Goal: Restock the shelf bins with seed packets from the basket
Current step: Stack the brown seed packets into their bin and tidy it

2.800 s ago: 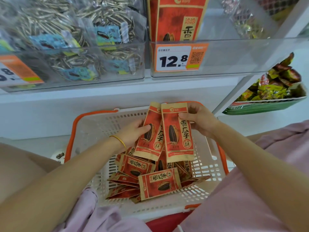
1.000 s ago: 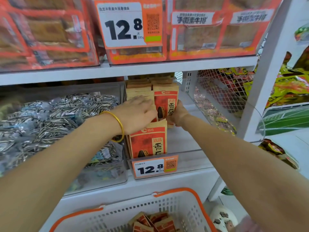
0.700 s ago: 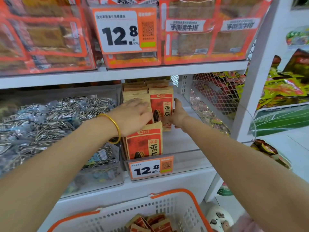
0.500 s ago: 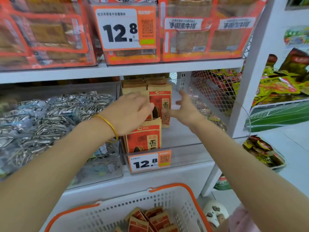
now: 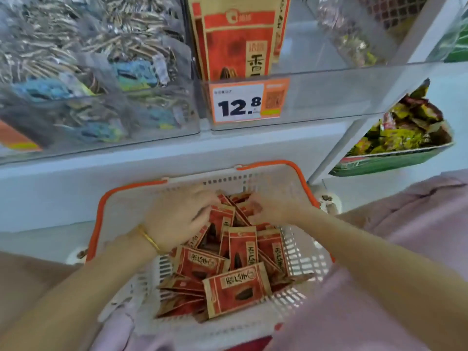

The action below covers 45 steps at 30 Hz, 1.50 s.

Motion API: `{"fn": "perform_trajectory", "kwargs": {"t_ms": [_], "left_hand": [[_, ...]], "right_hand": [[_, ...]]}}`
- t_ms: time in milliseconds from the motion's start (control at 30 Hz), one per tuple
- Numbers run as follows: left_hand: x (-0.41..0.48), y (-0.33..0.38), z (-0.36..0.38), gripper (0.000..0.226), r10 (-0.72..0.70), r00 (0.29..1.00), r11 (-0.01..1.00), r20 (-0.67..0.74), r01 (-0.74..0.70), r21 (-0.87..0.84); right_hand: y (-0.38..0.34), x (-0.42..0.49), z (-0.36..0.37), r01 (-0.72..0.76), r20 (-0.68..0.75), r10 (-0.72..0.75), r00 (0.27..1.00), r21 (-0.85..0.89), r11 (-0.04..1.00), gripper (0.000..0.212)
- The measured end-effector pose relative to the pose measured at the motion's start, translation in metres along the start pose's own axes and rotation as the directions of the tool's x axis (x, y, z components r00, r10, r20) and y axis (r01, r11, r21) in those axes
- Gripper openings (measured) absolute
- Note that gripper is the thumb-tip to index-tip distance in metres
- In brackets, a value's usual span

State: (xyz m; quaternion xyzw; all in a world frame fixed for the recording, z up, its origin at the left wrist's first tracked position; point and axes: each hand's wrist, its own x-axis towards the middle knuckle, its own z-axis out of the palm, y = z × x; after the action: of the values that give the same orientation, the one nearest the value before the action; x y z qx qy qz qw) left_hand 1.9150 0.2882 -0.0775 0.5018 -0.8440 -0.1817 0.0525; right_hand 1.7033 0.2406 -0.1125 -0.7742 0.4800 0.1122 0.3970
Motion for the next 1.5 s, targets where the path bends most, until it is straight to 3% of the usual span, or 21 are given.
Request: {"fn": "perform_trajectory", "kwargs": {"t_ms": [67,167,267,333,400,467,533,567,633,733,833,933,1000,1133,1400,1500], "left_hand": [[0.000,-0.012,0.013,0.052,-0.041,0.999,0.999,0.022,0.041,0.031],[0.001,-0.019,0.029,0.035,-0.074,0.994,0.997,0.080,0.071,0.037],[0.000,-0.018,0.038,0.026,-0.097,0.986,0.995,0.137,0.095,0.018],[-0.001,-0.023,0.049,0.025,-0.110,0.979,0.994,0.172,0.108,0.026],[-0.004,-0.027,0.068,0.022,-0.134,0.959,0.991,0.251,0.124,0.055],[-0.011,-0.028,0.095,0.022,-0.188,0.872,0.981,0.452,0.190,0.041],[-0.021,-0.023,0.122,0.030,-0.205,0.691,0.972,0.693,0.228,0.060],[-0.025,-0.021,0.134,0.033,-0.202,0.616,0.970,0.761,0.231,0.071],[-0.031,-0.014,0.150,0.032,-0.211,0.570,0.966,0.794,0.248,0.079],[-0.031,-0.004,0.158,0.020,-0.228,0.644,0.952,0.730,0.306,0.028],[-0.025,-0.001,0.153,0.015,-0.266,0.745,0.895,0.612,0.427,-0.130],[-0.019,-0.003,0.136,0.029,-0.329,0.883,0.863,0.335,0.425,-0.272],[-0.015,-0.001,0.125,0.022,-0.321,0.938,0.875,0.134,0.348,-0.337],[-0.007,0.005,0.103,0.010,-0.278,0.961,0.870,0.007,0.255,-0.422],[0.000,0.008,0.060,0.007,-0.236,0.962,0.893,-0.135,0.160,-0.421],[0.002,0.010,0.047,0.007,-0.230,0.956,0.891,-0.185,0.130,-0.436]], "right_hand": [[0.016,0.019,0.029,-0.092,0.088,0.088,0.992,0.052,0.994,0.004],[0.046,0.040,0.069,-0.230,0.106,0.221,0.969,0.081,0.970,0.039],[0.059,0.055,0.098,-0.199,0.075,0.196,0.978,0.034,0.979,0.059],[0.058,0.063,0.105,-0.191,0.032,0.191,0.981,0.008,0.982,0.054],[0.051,0.067,0.105,-0.171,-0.007,0.171,0.985,-0.009,0.985,0.028],[0.048,0.071,0.105,-0.158,-0.001,0.158,0.987,0.007,0.987,0.011],[0.047,0.069,0.107,-0.159,0.055,0.156,0.986,0.056,0.986,0.015],[0.048,0.068,0.109,-0.163,0.076,0.158,0.985,0.070,0.984,0.015],[0.049,0.065,0.112,-0.159,0.086,0.155,0.984,0.053,0.986,0.022],[0.050,0.060,0.112,-0.117,0.082,0.117,0.990,-0.009,0.993,0.021],[0.044,0.054,0.097,-0.053,0.036,0.051,0.998,0.046,0.998,0.016],[0.035,0.044,0.069,-0.026,-0.050,0.037,0.998,0.211,0.977,0.010],[0.028,0.035,0.051,-0.027,-0.082,0.062,0.995,0.371,0.928,0.010],[0.020,0.019,0.035,-0.038,-0.055,0.081,0.995,0.540,0.841,0.007],[0.002,0.000,0.031,0.122,-0.149,-0.013,0.989,0.756,0.644,0.011],[0.002,-0.006,0.028,0.154,-0.165,-0.034,0.986,0.803,0.575,0.028]]}}
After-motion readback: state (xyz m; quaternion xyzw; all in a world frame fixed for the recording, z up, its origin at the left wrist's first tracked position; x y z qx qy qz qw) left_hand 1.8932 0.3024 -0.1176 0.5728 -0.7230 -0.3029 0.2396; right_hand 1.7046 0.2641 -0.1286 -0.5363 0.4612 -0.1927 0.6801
